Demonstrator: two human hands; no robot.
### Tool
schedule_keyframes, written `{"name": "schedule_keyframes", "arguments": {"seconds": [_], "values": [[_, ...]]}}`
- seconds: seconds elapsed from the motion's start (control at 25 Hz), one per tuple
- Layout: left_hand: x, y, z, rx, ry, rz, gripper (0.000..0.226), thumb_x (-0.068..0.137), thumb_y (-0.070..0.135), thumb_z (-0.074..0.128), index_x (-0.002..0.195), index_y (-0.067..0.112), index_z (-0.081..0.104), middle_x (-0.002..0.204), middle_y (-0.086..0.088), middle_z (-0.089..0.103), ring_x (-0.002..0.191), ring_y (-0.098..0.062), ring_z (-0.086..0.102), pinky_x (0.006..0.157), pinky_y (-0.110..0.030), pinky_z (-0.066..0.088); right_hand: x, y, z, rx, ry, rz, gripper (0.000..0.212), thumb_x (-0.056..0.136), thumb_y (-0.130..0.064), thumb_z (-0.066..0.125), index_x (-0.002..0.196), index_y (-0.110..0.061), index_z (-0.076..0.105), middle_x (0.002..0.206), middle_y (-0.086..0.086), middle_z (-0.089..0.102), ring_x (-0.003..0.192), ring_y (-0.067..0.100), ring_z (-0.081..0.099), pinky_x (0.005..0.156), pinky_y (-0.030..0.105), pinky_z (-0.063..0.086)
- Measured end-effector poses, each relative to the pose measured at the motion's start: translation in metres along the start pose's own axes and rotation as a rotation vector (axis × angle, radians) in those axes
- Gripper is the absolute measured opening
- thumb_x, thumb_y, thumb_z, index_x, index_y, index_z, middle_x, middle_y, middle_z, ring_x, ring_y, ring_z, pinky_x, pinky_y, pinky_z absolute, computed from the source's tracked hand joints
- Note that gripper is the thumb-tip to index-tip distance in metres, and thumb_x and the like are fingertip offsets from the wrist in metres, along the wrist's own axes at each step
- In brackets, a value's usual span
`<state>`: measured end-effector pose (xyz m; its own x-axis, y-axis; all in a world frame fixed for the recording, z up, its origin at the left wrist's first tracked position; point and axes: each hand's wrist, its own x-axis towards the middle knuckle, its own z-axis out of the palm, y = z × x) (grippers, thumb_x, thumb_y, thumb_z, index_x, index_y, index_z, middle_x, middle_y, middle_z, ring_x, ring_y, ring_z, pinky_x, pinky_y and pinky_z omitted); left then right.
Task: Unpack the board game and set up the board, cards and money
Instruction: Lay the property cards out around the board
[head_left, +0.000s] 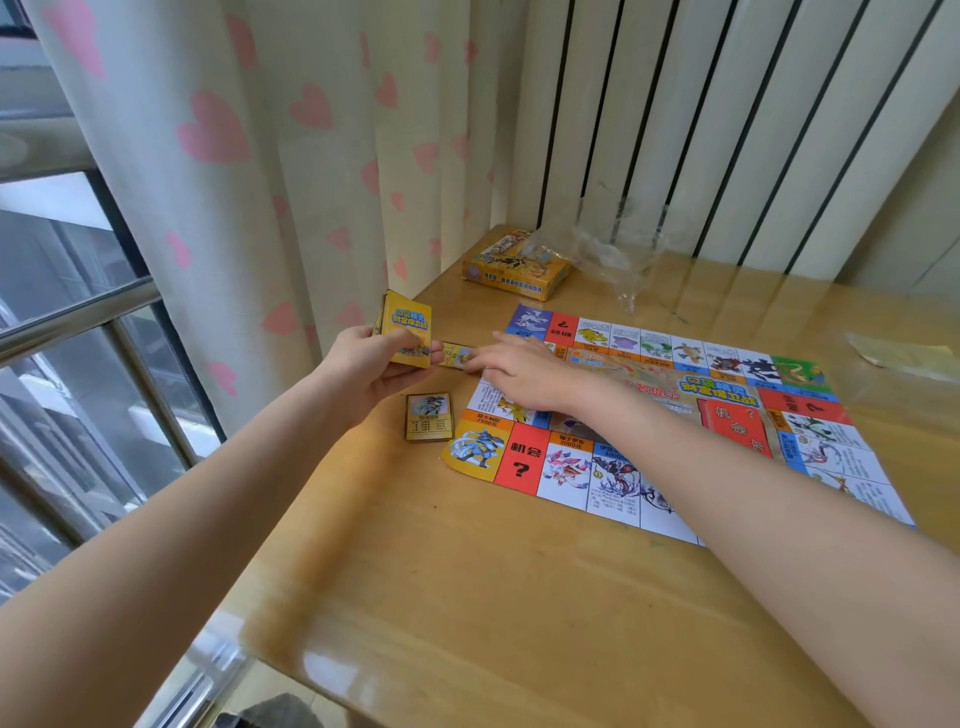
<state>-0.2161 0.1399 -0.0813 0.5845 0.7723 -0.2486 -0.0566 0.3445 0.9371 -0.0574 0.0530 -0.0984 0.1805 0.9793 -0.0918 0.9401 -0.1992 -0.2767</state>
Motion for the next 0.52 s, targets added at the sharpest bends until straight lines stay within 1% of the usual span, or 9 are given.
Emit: {"name": "schedule_keyframes", "arguments": {"seconds": [0.08, 0.16, 0.36, 0.44, 0.52], "values": [[0.000, 0.000, 0.000, 0.003, 0.002, 0.001, 0.023, 0.090, -0.001, 0.051, 0.113, -0.003, 0.051, 0.092, -0.015, 0.069, 0.073, -0.018, 0.070, 0.070, -0.026, 0.058, 0.003, -0.002, 0.002, -0.029, -0.008, -0.007, 0.041, 0.101, -0.013, 0.028, 0.138, -0.021, 0.044, 0.152, -0.001, 0.031, 0.145, 0.021, 0.009, 0.117, 0.047, 0.007], [0.000, 0.000, -0.001, 0.000, -0.003, 0.003, 0.023, 0.090, -0.001, 0.051, 0.113, -0.003, 0.051, 0.093, -0.015, 0.069, 0.079, -0.020, 0.069, 0.071, -0.027, 0.058, 0.002, -0.003, 0.002, 0.002, 0.013, -0.023, 0.041, 0.100, -0.011, 0.029, 0.137, -0.020, 0.046, 0.150, -0.001, 0.035, 0.144, 0.022, 0.012, 0.116, 0.048, 0.010], [-0.001, -0.001, -0.001, -0.005, -0.005, 0.002, 0.022, 0.090, -0.001, 0.051, 0.112, -0.002, 0.051, 0.091, -0.015, 0.069, 0.075, -0.019, 0.070, 0.071, -0.027, 0.058, 0.000, -0.006, 0.004, -0.019, 0.033, -0.043, 0.040, 0.099, -0.011, 0.031, 0.133, -0.021, 0.050, 0.144, -0.001, 0.042, 0.139, 0.022, 0.023, 0.114, 0.047, 0.016], [-0.002, -0.001, -0.002, -0.003, -0.009, 0.004, 0.023, 0.090, -0.001, 0.051, 0.114, -0.002, 0.051, 0.092, -0.015, 0.069, 0.079, -0.020, 0.070, 0.070, -0.026, 0.058, -0.003, -0.008, 0.003, 0.057, 0.109, -0.064, 0.040, 0.098, -0.010, 0.033, 0.133, -0.019, 0.050, 0.142, 0.001, 0.043, 0.138, 0.022, 0.026, 0.113, 0.044, 0.019], [-0.003, 0.000, -0.003, -0.003, -0.010, 0.012, 0.024, 0.090, -0.001, 0.050, 0.114, -0.003, 0.051, 0.092, -0.015, 0.069, 0.076, -0.019, 0.070, 0.069, -0.026, 0.059, -0.006, -0.013, 0.001, 0.156, 0.156, -0.094, 0.037, 0.097, -0.015, 0.040, 0.133, -0.018, 0.049, 0.142, 0.002, 0.044, 0.139, 0.022, 0.026, 0.113, 0.038, 0.021]]}}
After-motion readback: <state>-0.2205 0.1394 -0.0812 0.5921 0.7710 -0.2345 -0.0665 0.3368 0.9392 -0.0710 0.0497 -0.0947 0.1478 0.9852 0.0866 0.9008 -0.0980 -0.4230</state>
